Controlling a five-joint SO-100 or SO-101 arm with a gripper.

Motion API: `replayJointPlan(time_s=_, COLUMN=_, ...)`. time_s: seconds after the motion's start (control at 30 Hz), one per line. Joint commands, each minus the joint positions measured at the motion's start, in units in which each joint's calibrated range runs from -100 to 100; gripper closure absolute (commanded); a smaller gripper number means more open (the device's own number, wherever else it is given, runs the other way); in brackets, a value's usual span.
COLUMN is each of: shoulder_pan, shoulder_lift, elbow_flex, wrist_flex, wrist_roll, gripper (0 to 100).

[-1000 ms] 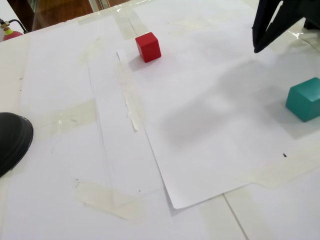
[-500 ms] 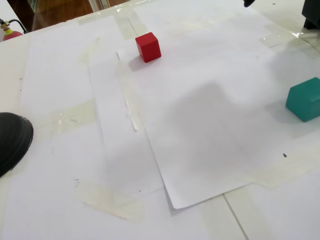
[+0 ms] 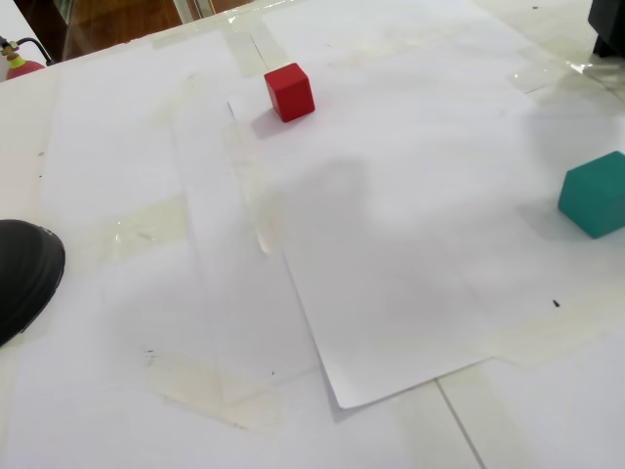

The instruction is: Put the red cube on the top of the blue cube.

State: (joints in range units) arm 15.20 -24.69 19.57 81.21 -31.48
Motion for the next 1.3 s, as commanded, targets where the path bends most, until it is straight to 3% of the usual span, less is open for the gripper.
replayJointPlan(time_s=0.0, shoulder_pan=1.22, shoulder_lift=8.98, elbow_flex=-16.80, wrist_flex=4.44, wrist_roll=0.73, gripper=100)
replayJointPlan(time_s=0.23, shoulder_pan=0.39, shoulder_lift=24.86, elbow_flex=-36.68, wrist_flex=8.27, wrist_roll=1.07, gripper=100)
replayJointPlan(time_s=1.27, shoulder_pan=5.01, shoulder_lift=36.27, elbow_flex=-37.31, wrist_flex=-3.80, wrist_roll=4.15, gripper=99)
